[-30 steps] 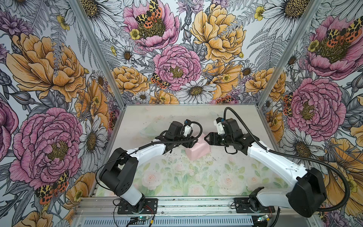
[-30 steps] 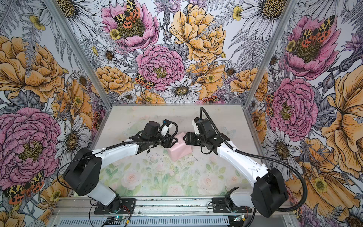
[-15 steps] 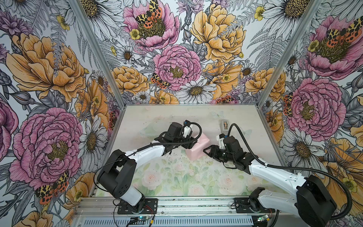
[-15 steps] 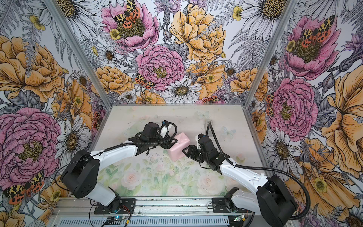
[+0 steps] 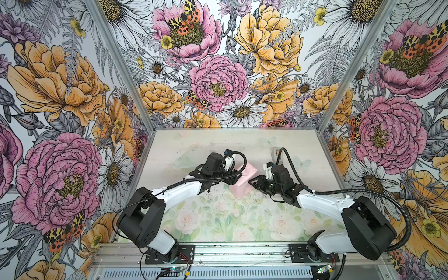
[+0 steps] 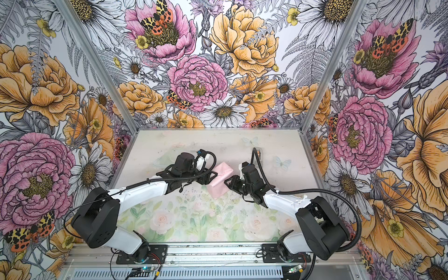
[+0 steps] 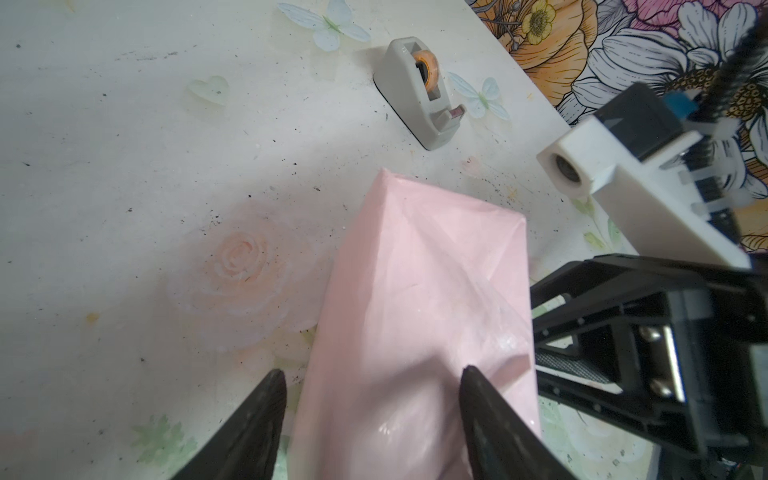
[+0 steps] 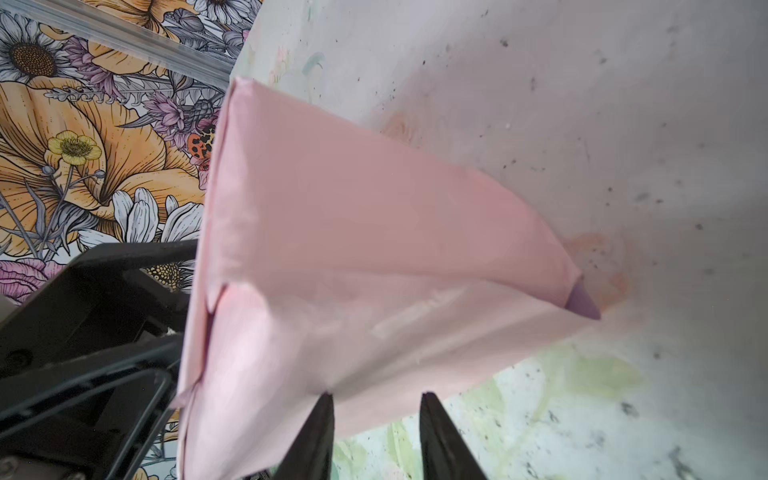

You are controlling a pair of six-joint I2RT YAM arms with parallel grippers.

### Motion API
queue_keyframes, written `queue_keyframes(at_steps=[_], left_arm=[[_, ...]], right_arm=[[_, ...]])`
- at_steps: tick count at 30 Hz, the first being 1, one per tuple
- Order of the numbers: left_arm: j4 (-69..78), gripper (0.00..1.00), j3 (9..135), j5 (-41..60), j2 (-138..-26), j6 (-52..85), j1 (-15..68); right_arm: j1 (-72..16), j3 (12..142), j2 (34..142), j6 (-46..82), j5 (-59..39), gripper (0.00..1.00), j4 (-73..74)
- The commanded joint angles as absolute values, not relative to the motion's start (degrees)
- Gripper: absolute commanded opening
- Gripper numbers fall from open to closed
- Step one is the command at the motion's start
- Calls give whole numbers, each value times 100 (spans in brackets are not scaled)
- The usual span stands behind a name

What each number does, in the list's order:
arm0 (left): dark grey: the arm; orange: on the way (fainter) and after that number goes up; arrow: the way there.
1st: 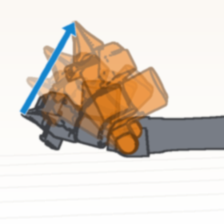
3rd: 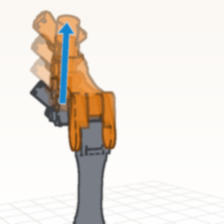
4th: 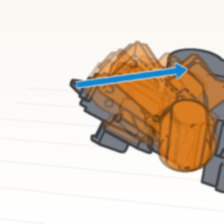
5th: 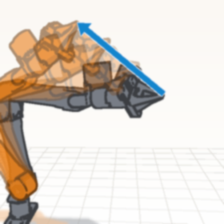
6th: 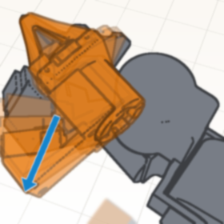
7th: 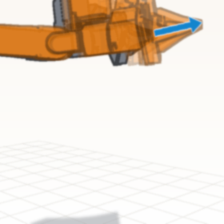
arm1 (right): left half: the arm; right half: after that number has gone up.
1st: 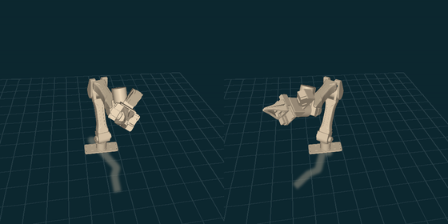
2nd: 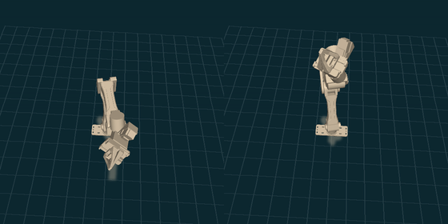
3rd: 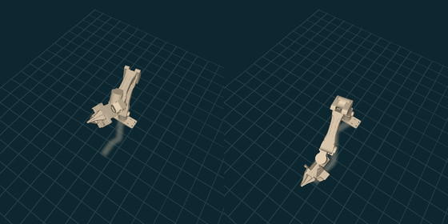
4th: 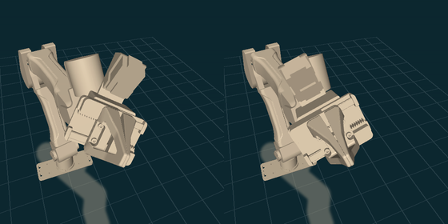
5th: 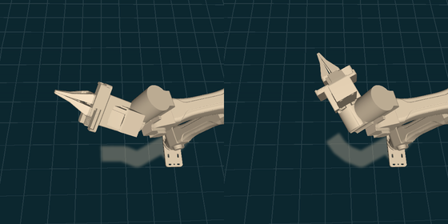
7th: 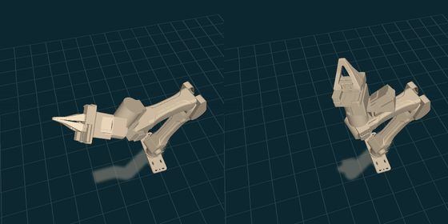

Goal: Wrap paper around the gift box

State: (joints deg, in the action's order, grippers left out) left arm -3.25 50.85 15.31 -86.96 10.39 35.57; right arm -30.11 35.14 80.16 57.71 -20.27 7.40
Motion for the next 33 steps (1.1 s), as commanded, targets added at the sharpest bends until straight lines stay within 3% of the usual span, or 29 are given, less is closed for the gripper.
queue_keyframes(at_steps=[1, 8, 12, 24, 33], left_arm=[[-587, 67, 4907, 1346, -8777, 1054, 3634], [-558, 67, 4935, 1183, -8833, 1084, 3656], [-548, 67, 4940, 1148, -8833, 1094, 3667], [-515, 67, 4913, 1095, -8824, 1103, 3711], [-529, 67, 4896, 1036, -8756, 1098, 3730]], right_arm=[[-2808, 3831, 8085, 5424, -2036, 38, 963], [-2773, 4101, 7127, 5301, -1659, 62, -298], [-2940, 4195, 6879, 5702, -1411, 68, -483], [-3248, 4810, 7777, 5818, -1347, 67, -623], [-3270, 4876, 8031, 5818, -1289, 61, -668]])
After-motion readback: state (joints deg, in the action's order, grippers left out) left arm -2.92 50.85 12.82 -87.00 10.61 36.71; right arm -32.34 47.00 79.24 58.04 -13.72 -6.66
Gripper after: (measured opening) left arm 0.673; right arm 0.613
